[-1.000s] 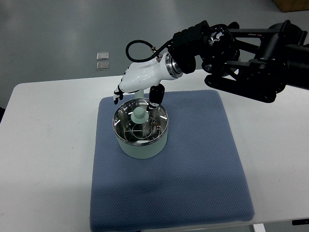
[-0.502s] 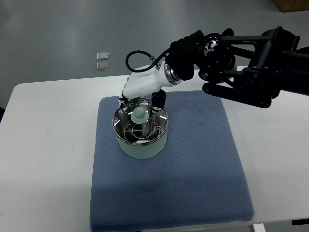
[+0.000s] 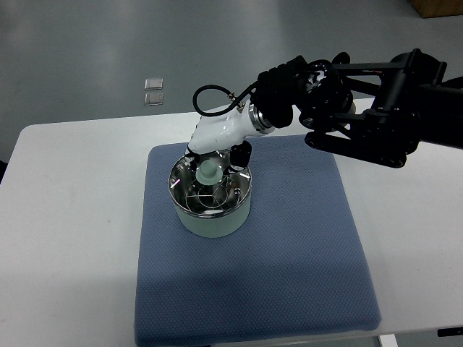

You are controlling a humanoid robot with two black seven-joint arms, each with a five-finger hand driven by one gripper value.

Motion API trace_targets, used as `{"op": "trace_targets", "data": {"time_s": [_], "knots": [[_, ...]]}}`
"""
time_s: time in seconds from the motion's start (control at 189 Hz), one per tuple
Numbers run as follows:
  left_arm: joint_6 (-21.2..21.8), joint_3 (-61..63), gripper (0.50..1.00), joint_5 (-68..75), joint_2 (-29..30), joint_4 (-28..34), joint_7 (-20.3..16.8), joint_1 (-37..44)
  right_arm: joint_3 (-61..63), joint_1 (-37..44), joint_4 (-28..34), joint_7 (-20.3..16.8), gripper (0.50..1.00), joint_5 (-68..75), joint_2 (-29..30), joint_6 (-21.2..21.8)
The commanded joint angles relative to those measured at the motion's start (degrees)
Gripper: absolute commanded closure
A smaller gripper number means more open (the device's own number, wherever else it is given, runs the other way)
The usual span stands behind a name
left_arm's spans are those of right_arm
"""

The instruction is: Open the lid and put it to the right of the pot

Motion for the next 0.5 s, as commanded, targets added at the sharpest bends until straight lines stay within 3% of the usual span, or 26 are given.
{"op": "trace_targets", "data": {"time_s": [0.0,0.497], "knots": [[0.0,0.0,0.5,0.0,0.0,0.0,0.0,0.0,0.0,-0.2,-0.4,-0.3,0.777,0.0,0.4,-0.5],[0.0,0.0,0.5,0.0,0.0,0.0,0.0,0.0,-0.2,-0.4,-0.7,-0.3,0.777,0.1,0.8,-0.6]]}}
